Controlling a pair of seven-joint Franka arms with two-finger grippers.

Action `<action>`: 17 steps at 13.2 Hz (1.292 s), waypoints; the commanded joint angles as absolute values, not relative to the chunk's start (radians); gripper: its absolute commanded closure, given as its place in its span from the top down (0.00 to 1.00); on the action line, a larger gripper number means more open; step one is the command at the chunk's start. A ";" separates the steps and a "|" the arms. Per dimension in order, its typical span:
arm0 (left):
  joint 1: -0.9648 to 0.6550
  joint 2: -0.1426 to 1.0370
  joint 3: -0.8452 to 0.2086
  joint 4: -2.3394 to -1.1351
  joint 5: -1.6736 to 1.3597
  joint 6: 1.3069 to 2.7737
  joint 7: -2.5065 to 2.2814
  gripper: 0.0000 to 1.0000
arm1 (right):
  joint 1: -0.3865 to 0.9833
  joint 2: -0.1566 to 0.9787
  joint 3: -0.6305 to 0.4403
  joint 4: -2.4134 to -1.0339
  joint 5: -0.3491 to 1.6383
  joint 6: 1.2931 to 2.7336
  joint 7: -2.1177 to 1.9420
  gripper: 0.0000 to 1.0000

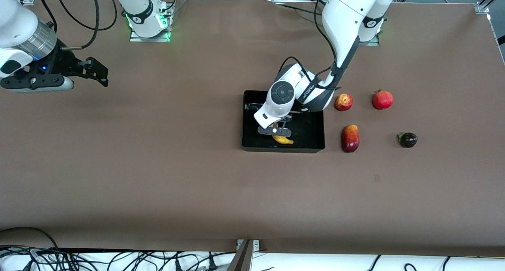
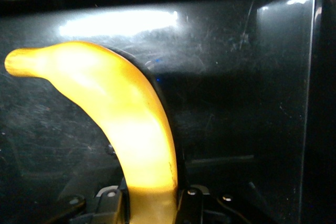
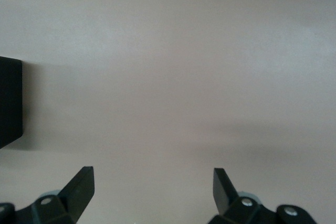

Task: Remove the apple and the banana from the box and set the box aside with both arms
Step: 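Carry the banana out and lower it beside the mango, then release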

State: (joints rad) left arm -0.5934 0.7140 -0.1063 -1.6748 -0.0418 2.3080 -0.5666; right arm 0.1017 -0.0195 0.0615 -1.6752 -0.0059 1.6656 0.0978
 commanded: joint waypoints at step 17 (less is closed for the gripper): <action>-0.238 0.471 0.101 -1.759 0.110 1.892 0.124 0.00 | 0.106 -0.011 0.058 -1.655 -0.005 1.661 0.097 1.00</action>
State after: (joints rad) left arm -0.2704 0.5058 0.0915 -1.6635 0.0903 1.8000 0.0286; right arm 0.1020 -0.0193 0.0605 -1.6752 -0.0059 1.6658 0.0978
